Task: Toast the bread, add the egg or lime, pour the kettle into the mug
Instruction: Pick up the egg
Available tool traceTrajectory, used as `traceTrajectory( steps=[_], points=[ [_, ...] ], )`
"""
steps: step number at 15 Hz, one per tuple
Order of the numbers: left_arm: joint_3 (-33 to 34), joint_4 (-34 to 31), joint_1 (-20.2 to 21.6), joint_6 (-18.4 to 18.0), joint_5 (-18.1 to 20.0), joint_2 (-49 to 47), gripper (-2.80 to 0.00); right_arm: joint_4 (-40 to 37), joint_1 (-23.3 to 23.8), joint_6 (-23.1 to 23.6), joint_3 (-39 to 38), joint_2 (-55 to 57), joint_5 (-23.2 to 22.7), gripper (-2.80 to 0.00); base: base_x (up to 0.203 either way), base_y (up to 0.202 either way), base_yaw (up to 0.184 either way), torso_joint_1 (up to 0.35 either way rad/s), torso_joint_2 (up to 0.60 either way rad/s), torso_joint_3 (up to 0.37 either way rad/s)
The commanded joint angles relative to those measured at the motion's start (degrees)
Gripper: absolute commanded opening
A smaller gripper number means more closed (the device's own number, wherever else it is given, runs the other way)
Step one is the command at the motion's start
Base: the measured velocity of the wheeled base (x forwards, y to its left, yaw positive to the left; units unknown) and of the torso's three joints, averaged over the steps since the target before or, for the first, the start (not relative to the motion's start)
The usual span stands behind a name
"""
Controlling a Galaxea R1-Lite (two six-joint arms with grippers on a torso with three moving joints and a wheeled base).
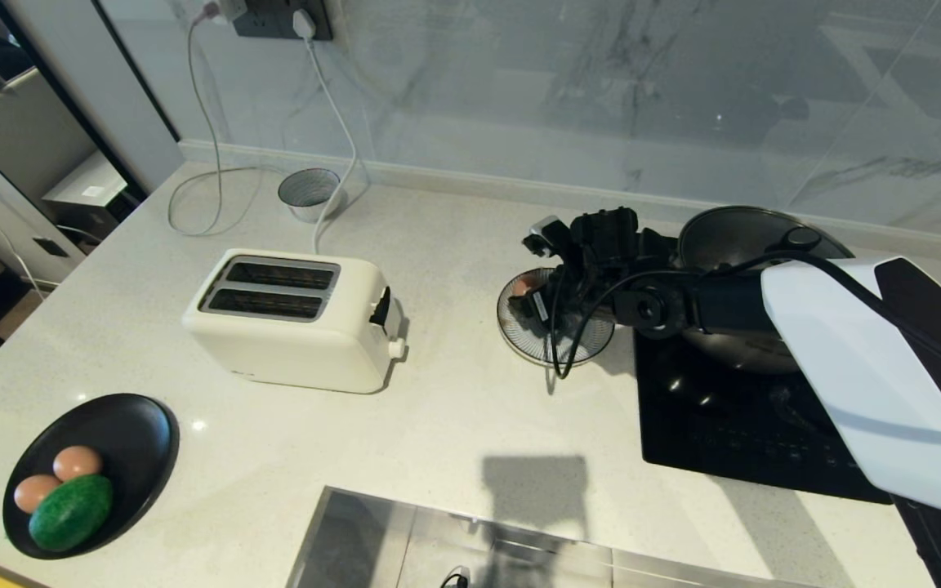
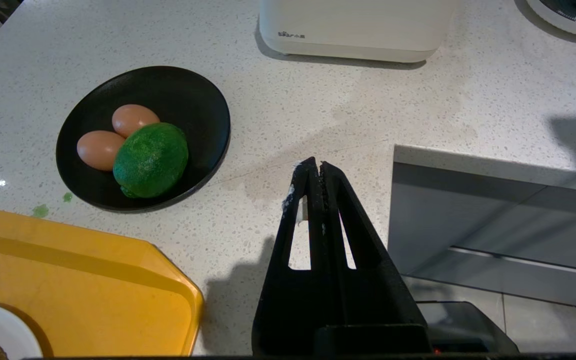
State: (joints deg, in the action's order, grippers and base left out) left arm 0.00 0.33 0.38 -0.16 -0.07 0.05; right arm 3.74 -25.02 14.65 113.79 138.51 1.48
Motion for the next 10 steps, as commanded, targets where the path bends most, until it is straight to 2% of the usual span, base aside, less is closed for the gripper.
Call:
traceTrajectory(
  steps=[1,10],
  points=[
    [0.0,0.0,0.1,0.0,0.0,0.0,-2.80,0.4,0.0,0.1,0.3,0.7,0.0,0.00,0.000,0.000,0.000,0.000,0.00,0.000],
    [0.0,0.0,0.1,0.0,0.0,0.0,-2.80,2.5,0.0,0.1,0.2,2.5,0.1,0.00,0.000,0.000,0.000,0.000,0.00,0.000]
  ],
)
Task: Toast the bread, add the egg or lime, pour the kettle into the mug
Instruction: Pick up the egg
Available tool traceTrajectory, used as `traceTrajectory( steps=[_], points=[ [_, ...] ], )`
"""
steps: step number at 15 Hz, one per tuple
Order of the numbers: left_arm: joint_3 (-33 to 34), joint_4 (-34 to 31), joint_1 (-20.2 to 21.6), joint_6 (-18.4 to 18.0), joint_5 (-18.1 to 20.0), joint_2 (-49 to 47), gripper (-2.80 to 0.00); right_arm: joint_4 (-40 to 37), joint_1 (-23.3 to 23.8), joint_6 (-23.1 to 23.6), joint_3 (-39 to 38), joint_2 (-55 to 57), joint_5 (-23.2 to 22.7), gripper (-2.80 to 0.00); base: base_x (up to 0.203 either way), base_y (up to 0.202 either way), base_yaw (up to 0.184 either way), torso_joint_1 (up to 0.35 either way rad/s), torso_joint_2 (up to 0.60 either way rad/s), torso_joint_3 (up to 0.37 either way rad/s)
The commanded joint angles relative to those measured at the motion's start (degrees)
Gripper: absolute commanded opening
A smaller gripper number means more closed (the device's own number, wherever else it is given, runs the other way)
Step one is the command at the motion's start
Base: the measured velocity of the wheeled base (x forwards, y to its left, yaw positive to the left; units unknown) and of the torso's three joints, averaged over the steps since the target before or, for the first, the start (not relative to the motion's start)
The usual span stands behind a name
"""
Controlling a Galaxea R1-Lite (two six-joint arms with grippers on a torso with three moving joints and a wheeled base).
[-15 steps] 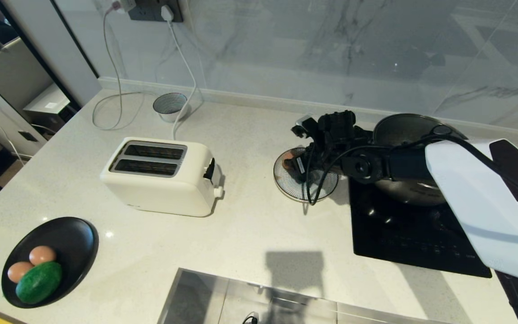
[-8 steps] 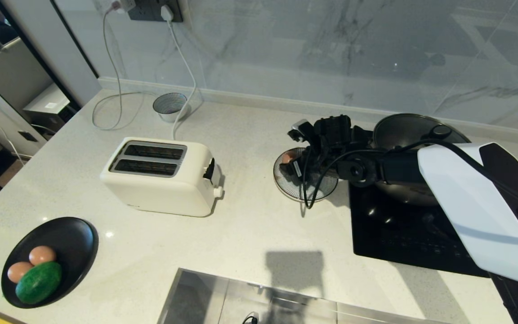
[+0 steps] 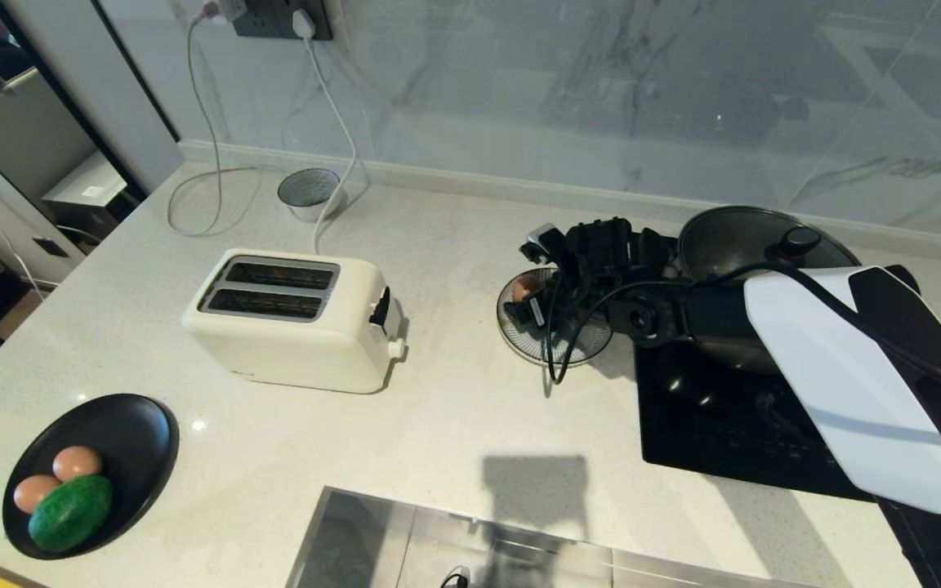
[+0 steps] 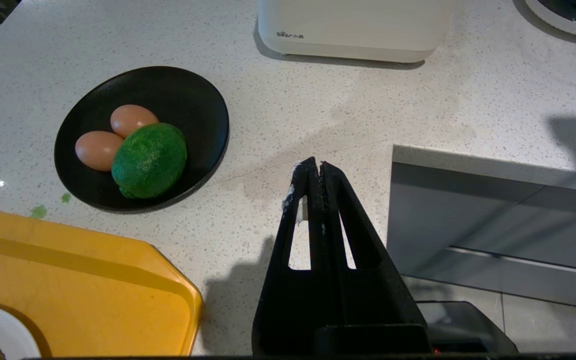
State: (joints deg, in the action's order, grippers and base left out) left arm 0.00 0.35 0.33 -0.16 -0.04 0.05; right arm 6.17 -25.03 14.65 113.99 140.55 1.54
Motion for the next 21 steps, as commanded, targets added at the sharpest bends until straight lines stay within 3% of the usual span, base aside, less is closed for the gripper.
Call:
traceTrajectory(
  steps=[1,4,17,21],
  points=[
    [0.0,0.0,0.0,0.0,0.0,0.0,-2.80,0.3,0.0,0.1,0.0,0.5,0.0,0.00,0.000,0.000,0.000,0.000,0.00,0.000],
    [0.0,0.0,0.1,0.0,0.0,0.0,-2.80,3.8,0.1,0.2,0.0,1.6,0.2,0.00,0.000,0.000,0.000,0.000,0.00,0.000],
    [0.0,0.0,0.1,-0.1,0.0,0.0,-2.80,4.4,0.2,0.3,0.1,2.1,0.8,0.00,0.000,0.000,0.000,0.000,0.00,0.000],
    [0.0,0.0,0.0,0.0,0.0,0.0,-2.80,4.4,0.6,1.4,0.0,2.2,4.6,0.00,0.000,0.000,0.000,0.000,0.00,0.000]
  ],
)
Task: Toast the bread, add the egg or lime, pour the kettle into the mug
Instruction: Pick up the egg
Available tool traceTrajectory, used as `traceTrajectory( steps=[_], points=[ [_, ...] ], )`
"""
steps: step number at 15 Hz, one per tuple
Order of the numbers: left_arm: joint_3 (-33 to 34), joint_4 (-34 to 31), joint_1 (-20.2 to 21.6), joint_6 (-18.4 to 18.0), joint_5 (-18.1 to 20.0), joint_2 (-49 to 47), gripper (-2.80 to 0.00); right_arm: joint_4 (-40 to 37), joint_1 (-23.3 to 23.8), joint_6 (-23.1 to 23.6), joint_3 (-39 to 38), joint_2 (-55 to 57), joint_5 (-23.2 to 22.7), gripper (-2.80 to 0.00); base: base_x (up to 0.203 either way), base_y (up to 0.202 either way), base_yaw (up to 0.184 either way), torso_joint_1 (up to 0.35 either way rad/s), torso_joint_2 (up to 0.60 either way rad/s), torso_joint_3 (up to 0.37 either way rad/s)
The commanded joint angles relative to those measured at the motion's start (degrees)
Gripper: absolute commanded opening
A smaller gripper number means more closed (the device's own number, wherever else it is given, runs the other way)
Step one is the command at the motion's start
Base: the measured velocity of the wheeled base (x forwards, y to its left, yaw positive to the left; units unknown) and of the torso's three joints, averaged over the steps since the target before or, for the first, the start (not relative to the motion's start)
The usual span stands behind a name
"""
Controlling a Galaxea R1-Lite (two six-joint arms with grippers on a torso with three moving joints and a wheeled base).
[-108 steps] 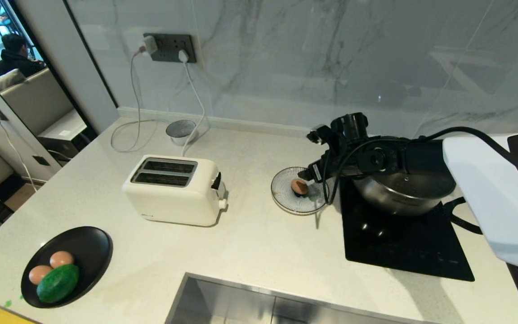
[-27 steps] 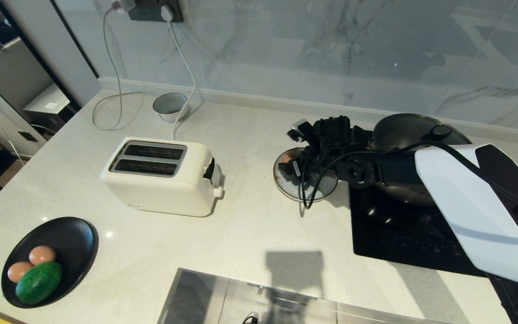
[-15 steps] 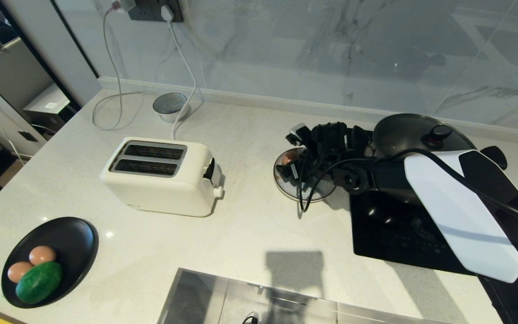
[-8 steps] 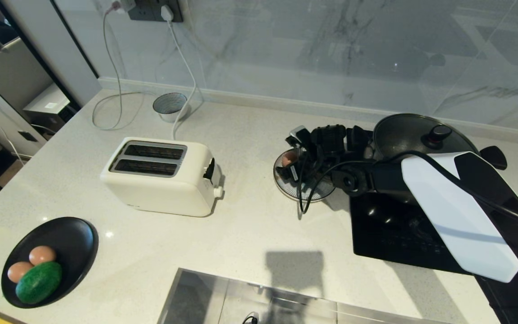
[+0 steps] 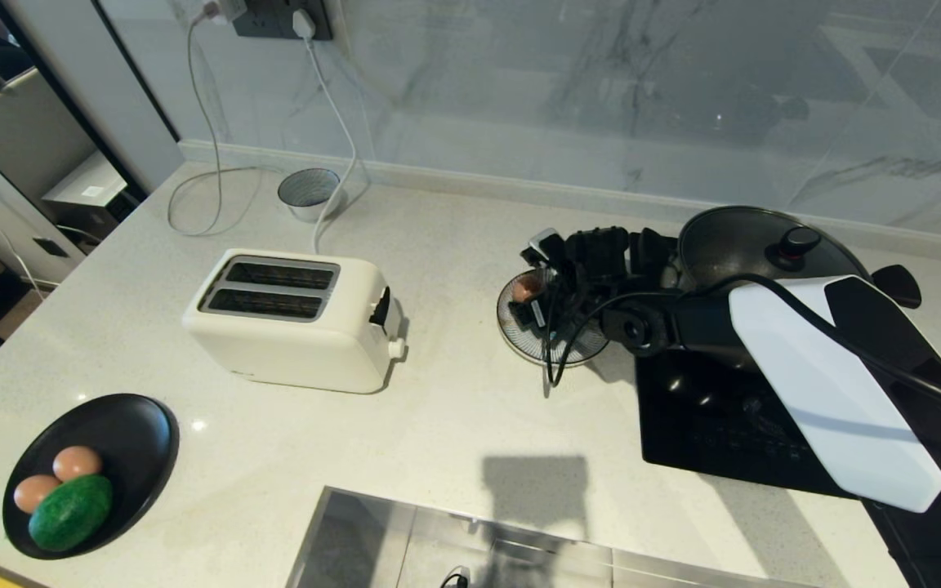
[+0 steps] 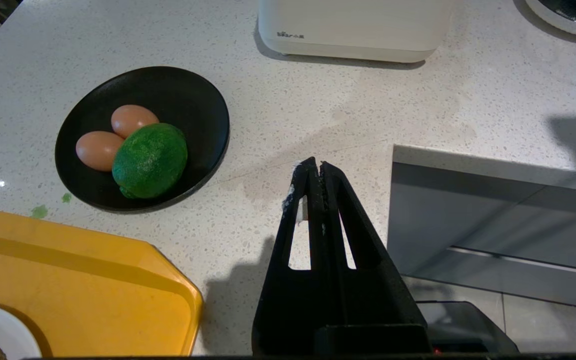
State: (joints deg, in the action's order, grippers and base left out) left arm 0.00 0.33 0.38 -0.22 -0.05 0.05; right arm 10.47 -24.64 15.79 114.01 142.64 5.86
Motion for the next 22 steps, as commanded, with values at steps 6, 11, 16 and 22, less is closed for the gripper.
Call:
traceTrajectory(
  steps=[6,11,16,22],
  points=[
    [0.0,0.0,0.0,0.0,0.0,0.0,-2.80,0.1,0.7,0.5,0.0,-0.1,1.5,0.00,0.000,0.000,0.000,0.000,0.00,0.000],
    [0.0,0.0,0.0,0.0,0.0,0.0,-2.80,0.0,1.3,0.5,-0.1,-1.7,2.3,0.00,0.000,0.000,0.000,0.000,0.00,0.000],
    [0.0,0.1,0.0,0.0,0.0,0.0,-2.80,-0.3,1.3,0.5,-0.6,-2.5,3.0,0.00,0.000,0.000,0.000,0.000,0.00,0.000],
    [0.0,0.0,0.0,0.0,0.0,0.0,-2.80,-0.4,0.9,0.1,-0.5,-3.2,2.9,0.00,0.000,0.000,0.000,0.000,0.00,0.000]
  ],
)
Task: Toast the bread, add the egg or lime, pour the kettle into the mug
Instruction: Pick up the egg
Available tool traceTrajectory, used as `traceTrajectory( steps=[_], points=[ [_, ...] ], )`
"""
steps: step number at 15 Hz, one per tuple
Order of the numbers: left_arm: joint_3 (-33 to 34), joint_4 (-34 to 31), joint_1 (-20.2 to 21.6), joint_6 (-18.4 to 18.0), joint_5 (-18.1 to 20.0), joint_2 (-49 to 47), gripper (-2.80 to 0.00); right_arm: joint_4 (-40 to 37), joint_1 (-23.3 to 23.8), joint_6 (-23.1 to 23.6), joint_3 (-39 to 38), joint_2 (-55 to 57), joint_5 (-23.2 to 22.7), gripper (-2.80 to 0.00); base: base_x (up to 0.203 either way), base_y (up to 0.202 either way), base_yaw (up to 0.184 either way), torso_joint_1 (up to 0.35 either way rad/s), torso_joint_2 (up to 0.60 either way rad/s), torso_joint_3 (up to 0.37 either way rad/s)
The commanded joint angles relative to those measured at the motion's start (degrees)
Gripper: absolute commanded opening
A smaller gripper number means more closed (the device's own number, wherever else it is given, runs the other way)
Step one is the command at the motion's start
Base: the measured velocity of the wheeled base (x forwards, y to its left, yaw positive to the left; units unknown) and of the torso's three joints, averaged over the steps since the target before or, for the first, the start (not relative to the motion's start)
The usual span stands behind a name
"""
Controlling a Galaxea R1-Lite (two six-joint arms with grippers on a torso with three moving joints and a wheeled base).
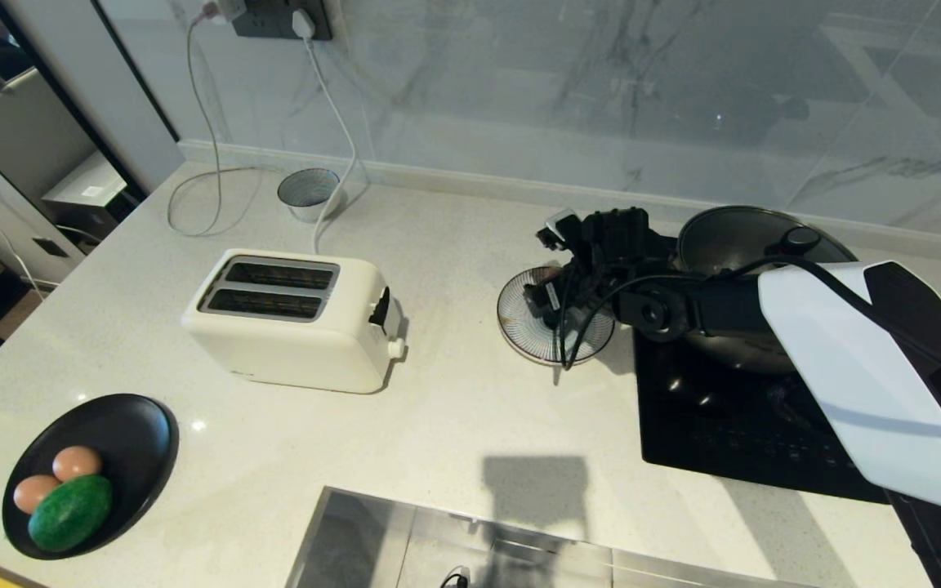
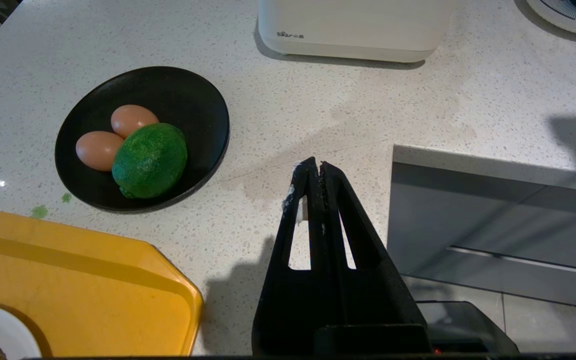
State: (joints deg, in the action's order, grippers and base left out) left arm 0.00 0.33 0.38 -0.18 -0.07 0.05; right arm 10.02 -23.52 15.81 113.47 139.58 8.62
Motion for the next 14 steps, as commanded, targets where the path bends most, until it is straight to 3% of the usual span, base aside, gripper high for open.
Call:
traceTrajectory(
  steps=[1,8,14],
  points=[
    [0.0,0.0,0.0,0.0,0.0,0.0,-2.80,-0.1,-0.4,-0.2,0.1,0.1,0.3,0.00,0.000,0.000,0.000,0.000,0.00,0.000],
    [0.0,0.1,0.0,-0.1,0.0,0.0,-2.80,-4.0,-1.1,-10.7,0.3,0.4,3.0,0.00,0.000,0.000,0.000,0.000,0.00,0.000],
    [0.0,0.0,0.0,0.0,0.0,0.0,-2.80,-3.8,-1.5,-11.7,0.3,0.6,2.8,0.00,0.000,0.000,0.000,0.000,0.00,0.000]
  ],
)
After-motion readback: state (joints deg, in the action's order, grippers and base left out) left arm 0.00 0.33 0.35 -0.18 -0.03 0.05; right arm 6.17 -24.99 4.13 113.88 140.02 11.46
